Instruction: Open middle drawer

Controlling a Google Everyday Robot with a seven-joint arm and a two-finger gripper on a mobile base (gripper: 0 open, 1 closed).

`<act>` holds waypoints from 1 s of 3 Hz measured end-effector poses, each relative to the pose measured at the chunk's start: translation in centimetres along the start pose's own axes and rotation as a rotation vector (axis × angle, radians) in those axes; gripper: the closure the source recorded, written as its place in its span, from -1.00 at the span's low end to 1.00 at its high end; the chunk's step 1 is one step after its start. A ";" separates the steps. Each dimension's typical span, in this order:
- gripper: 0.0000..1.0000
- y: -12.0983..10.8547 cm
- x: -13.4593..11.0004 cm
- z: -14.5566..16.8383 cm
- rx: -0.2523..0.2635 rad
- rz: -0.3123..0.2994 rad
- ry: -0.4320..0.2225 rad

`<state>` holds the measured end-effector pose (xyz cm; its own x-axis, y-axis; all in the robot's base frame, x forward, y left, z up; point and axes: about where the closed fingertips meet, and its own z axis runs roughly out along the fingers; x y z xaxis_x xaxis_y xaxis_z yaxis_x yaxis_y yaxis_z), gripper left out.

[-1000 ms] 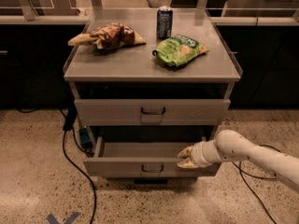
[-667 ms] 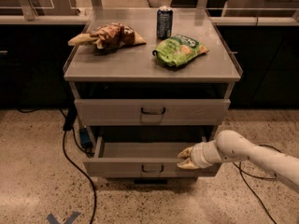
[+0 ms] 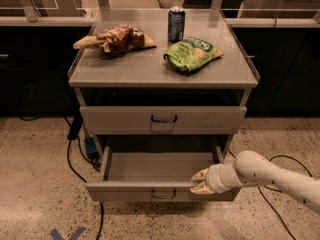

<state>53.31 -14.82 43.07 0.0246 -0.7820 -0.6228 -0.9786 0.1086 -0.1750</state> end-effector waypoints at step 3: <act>1.00 2.7 -0.1 -0.2 -0.031 0.016 -0.028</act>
Offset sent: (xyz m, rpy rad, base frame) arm -0.0112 -0.0004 0.0001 0.0331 0.0038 0.0118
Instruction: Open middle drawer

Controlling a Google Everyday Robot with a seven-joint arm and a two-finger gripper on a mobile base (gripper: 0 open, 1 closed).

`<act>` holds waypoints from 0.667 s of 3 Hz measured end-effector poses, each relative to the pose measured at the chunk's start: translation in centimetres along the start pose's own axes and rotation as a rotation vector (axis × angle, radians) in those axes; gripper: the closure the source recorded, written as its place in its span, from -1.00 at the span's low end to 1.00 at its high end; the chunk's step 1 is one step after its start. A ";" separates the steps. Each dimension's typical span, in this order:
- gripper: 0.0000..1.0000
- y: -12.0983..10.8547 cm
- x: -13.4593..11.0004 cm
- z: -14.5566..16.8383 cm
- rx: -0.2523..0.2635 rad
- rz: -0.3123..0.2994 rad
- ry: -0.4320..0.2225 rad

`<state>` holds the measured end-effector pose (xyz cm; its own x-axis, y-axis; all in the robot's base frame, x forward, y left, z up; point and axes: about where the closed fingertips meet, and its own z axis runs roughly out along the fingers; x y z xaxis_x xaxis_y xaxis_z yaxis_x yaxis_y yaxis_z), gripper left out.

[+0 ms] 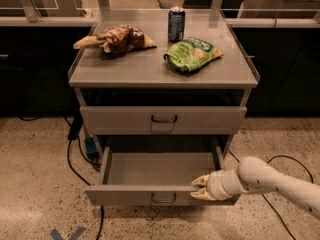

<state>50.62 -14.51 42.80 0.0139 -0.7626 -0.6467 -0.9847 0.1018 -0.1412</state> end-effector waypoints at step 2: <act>1.00 2.5 -0.9 -1.2 0.003 0.034 -0.007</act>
Offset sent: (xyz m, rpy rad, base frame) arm -0.1119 0.0133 0.0326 0.0184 0.1029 0.0024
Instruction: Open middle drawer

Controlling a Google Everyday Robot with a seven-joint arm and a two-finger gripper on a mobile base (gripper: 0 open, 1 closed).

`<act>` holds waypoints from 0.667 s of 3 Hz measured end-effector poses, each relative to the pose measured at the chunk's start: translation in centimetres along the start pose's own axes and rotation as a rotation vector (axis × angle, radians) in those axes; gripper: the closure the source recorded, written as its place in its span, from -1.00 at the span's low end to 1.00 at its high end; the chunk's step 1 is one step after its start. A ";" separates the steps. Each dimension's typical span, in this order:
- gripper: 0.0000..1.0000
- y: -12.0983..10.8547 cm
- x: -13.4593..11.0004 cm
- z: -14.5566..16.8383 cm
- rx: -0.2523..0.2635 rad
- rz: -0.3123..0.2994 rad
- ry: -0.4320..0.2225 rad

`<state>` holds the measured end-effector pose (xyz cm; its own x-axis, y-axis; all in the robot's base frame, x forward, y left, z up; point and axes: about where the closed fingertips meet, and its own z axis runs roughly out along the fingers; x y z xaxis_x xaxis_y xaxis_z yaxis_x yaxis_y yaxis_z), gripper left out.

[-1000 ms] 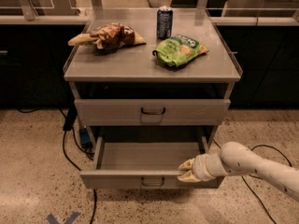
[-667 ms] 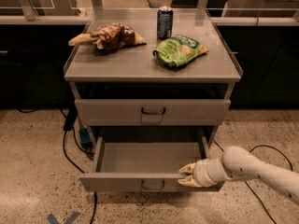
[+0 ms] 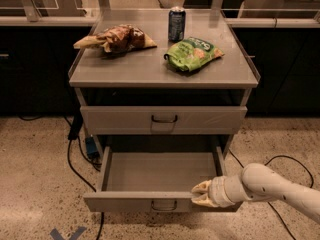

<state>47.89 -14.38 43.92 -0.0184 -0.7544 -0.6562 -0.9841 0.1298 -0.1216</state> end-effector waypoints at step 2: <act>1.00 0.1 0.3 0.2 -0.026 0.017 -0.001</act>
Offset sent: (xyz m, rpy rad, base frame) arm -0.0054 0.0028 -0.0318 0.0263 0.1861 0.0208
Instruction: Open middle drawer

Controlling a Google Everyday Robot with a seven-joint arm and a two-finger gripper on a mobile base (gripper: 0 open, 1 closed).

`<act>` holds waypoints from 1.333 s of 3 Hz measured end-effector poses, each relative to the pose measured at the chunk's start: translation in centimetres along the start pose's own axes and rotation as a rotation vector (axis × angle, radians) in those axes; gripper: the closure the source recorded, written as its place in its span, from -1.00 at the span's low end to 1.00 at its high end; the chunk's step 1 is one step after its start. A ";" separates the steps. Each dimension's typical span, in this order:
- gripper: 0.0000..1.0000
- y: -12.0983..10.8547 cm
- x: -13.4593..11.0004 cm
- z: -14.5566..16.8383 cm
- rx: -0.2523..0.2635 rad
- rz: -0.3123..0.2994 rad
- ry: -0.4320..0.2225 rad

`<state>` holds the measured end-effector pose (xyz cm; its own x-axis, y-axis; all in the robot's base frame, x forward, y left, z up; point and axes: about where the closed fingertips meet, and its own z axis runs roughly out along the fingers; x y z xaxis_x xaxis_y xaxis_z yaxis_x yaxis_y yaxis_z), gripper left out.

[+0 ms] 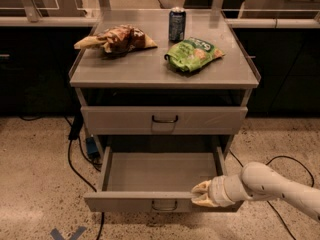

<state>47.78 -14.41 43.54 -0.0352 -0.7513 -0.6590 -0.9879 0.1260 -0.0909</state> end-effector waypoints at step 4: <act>1.00 3.6 0.1 -0.4 -0.059 0.075 -0.001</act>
Offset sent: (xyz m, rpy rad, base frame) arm -0.1075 -0.0115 -0.0523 0.0588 0.3616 -0.0343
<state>44.13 -14.28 43.45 -0.1089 -0.7407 -0.6630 -0.9896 0.1435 0.0022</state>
